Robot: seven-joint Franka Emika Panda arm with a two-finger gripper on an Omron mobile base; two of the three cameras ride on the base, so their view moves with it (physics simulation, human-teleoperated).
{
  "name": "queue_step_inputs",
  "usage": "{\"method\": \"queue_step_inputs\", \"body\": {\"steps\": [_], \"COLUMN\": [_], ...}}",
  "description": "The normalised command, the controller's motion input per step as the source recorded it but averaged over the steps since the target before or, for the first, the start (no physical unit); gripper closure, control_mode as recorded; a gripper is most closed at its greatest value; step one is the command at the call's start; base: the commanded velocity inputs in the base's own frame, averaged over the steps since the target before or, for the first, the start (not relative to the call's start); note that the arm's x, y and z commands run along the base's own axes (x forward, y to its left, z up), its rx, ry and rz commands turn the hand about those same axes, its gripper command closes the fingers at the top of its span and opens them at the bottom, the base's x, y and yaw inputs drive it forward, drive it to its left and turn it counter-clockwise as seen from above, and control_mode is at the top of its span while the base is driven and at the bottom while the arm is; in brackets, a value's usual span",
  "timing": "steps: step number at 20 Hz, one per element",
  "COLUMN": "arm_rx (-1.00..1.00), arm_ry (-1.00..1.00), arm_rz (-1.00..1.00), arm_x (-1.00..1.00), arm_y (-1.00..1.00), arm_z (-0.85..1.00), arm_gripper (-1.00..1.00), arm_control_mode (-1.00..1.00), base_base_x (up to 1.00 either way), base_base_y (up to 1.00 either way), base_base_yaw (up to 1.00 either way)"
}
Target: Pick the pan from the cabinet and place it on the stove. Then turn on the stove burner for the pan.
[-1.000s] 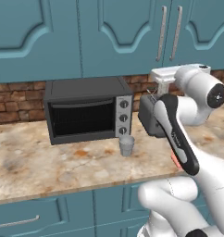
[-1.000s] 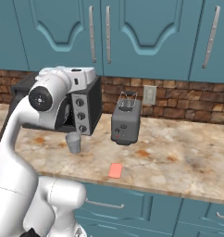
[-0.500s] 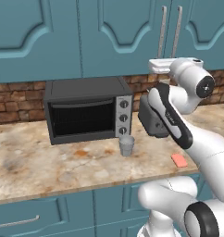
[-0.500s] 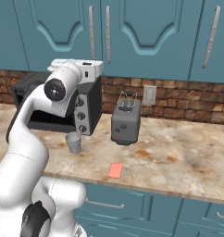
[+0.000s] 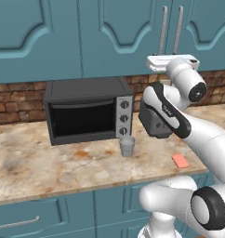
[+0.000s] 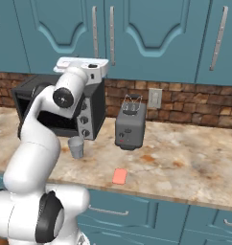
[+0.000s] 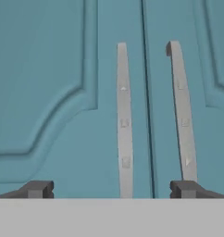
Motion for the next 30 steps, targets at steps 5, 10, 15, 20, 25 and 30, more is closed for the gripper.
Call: {"method": "queue_step_inputs", "body": {"steps": [5, 10, 15, 20, 25, 30], "arm_rx": [0.01, 0.0, 0.0, 0.0, 0.0, 0.0], "arm_ry": [0.0, 0.0, 0.0, 0.0, 0.0, 0.0], "arm_rz": [0.0, 0.0, 0.0, 0.0, 0.0, 0.0], "arm_x": [0.36, 0.4, 0.25, 0.29, 0.33, 0.26], "arm_y": [-0.11, -0.05, 0.0, 0.02, 0.13, 0.16], "arm_z": [0.09, 0.02, 0.0, 0.0, 0.0, 0.0], "arm_gripper": [-1.0, -1.0, -1.0, -1.0, 1.0, 1.0], "arm_control_mode": [-1.0, -1.0, -1.0, -1.0, -1.0, -1.0], "base_base_x": [0.0, 0.0, 0.0, 0.0, 0.0, 0.0], "base_base_y": [0.0, 0.0, 0.0, 0.0, 0.0, 0.0], "base_base_yaw": [0.0, 0.0, 0.0, 0.0, 0.0, 0.0]}}
